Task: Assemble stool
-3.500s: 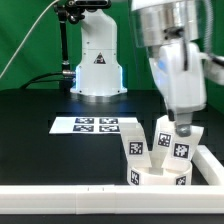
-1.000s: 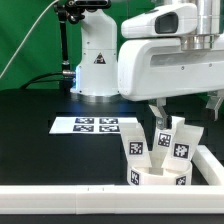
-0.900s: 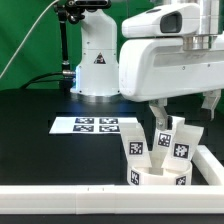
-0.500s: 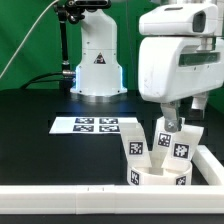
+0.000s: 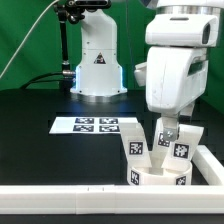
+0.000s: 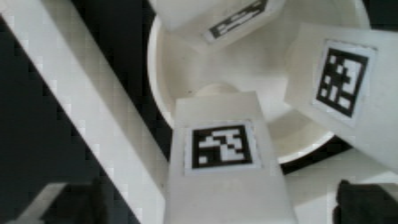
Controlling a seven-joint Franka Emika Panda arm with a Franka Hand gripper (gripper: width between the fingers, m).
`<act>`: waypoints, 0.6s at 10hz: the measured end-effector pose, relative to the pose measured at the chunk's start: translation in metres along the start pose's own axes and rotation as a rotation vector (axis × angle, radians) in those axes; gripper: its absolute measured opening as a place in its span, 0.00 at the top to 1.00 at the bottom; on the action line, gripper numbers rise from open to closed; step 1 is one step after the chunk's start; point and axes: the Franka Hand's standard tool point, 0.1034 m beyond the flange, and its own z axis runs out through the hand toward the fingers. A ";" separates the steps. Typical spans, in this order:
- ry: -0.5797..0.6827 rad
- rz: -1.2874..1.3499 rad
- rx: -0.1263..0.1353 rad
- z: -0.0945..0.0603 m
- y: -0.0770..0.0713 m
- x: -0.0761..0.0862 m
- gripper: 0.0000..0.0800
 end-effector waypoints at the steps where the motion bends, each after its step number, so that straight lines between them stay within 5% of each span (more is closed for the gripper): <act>1: 0.000 0.006 0.000 0.000 0.000 0.000 0.34; 2: -0.001 0.008 0.000 0.000 0.000 0.000 0.54; 6: -0.001 0.035 0.000 0.000 0.001 -0.001 0.58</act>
Offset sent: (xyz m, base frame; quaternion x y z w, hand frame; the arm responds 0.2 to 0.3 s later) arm 0.0000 0.0000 0.0000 0.0000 0.0000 0.0000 1.0000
